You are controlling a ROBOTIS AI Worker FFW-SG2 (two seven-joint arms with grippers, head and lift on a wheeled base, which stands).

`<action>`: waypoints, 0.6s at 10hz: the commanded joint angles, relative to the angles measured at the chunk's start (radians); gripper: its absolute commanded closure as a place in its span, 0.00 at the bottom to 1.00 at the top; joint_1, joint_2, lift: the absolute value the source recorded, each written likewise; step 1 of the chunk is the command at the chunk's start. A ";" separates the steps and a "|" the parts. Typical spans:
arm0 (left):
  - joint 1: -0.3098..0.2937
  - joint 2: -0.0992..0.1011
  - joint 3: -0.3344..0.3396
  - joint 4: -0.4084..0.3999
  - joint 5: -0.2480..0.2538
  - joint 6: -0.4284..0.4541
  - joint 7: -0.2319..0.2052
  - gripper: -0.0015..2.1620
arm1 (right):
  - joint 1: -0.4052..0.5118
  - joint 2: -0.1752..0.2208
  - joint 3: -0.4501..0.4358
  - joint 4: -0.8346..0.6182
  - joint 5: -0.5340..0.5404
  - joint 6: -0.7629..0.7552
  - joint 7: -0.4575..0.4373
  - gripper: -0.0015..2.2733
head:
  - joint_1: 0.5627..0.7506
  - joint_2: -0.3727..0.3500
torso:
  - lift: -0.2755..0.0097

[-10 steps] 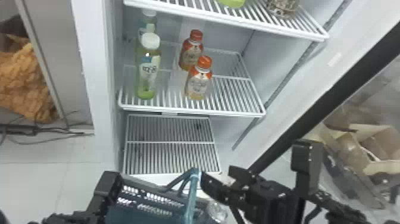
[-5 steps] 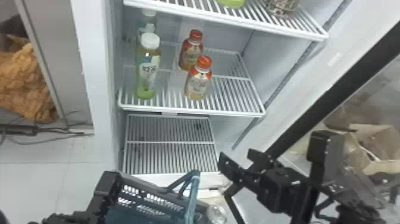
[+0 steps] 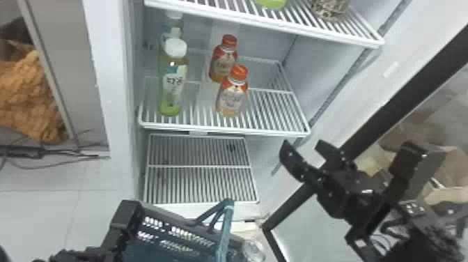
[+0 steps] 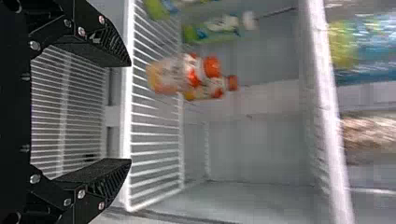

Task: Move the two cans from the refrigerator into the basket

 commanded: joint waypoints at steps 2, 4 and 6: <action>0.000 0.000 0.000 0.002 0.000 0.013 0.000 0.56 | -0.016 0.001 0.027 0.113 0.025 -0.271 0.002 0.14 | 0.70 0.03 | 0.03; 0.000 -0.002 0.000 0.005 0.000 0.013 0.000 0.56 | -0.048 0.002 0.043 0.228 0.029 -0.438 0.031 0.14 | 0.70 0.03 | 0.03; 0.000 -0.002 0.000 0.005 0.000 0.013 0.000 0.56 | -0.061 0.007 0.063 0.289 0.039 -0.549 0.032 0.14 | 0.70 0.03 | 0.03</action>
